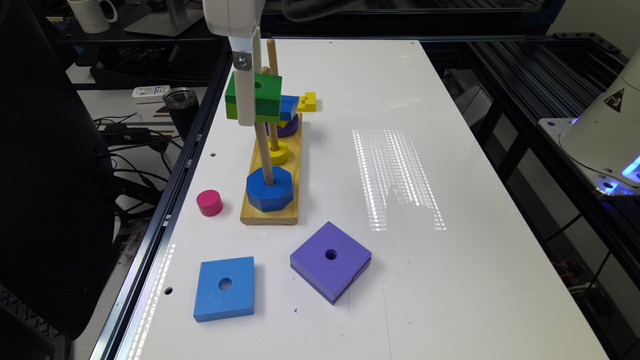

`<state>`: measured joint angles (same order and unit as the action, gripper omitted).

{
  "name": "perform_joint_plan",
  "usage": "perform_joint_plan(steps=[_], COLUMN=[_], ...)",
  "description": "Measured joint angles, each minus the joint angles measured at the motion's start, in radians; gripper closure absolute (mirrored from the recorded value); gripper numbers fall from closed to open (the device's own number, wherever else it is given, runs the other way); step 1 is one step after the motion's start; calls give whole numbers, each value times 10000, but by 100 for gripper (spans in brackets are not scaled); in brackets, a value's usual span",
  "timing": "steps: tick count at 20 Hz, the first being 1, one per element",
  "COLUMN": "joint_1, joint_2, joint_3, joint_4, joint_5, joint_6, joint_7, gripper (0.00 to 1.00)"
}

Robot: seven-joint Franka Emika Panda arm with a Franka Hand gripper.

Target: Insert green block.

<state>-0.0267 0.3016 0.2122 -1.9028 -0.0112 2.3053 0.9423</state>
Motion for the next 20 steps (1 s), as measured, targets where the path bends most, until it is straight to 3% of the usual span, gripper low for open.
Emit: perform_joint_plan(steps=[20], joint_1=[-4], joint_2=[337], joint_3=[-1], joint_4=[8], joint_5=[-19], joint_6=[225], joint_7=[-8], gripper=[100])
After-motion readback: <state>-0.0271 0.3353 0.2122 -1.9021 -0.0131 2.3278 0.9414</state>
